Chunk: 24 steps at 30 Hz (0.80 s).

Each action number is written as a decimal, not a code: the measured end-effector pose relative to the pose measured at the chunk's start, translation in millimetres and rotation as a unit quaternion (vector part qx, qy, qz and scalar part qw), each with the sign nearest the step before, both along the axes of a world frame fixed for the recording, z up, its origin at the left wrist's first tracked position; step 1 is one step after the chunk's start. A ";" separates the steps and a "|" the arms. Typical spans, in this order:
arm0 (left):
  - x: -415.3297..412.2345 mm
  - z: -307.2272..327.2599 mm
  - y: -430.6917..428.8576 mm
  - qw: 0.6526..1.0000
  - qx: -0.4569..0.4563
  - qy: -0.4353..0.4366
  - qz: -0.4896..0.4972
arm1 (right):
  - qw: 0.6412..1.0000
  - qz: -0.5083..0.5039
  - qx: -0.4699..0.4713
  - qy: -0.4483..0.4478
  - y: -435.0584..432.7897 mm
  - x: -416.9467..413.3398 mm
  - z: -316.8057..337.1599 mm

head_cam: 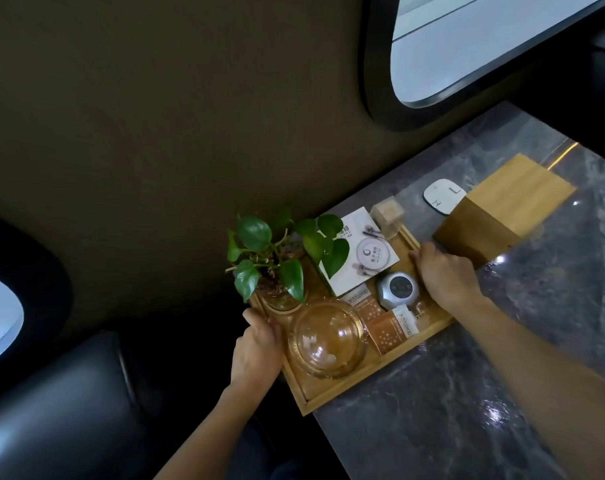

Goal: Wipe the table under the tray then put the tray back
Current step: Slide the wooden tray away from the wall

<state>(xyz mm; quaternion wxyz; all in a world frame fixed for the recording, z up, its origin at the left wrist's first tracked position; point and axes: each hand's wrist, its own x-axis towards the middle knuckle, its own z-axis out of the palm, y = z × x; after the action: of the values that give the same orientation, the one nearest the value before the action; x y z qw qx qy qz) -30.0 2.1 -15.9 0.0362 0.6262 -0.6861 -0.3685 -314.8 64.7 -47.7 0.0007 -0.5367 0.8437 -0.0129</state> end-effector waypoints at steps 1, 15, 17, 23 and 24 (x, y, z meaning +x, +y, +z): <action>0.7 2.8 0.7 1.000 -0.007 -0.005 -0.004 | 1.000 0.005 -0.016 0.000 1.5 1.0 1.3; 7.1 39.7 27.2 0.989 -0.079 -0.036 -0.117 | 0.988 -0.088 -0.122 0.041 91.3 20.0 18.0; 1.9 40.2 37.1 0.987 -0.081 -0.029 -0.135 | 0.986 -0.103 -0.117 0.055 117.9 21.7 23.8; -24.9 33.3 60.0 0.956 -0.088 -0.065 -0.272 | 0.976 -0.179 -0.095 0.083 192.8 15.8 29.6; -32.5 32.0 64.3 0.951 -0.083 -0.067 -0.291 | 0.973 -0.195 -0.089 0.080 205.2 15.1 32.2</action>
<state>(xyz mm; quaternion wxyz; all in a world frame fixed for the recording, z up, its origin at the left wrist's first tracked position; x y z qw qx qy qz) -62.6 66.4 16.2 -0.0664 0.4173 -0.8677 -0.2617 -299.7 269.8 -15.5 -0.1172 -0.3587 0.9250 -0.0454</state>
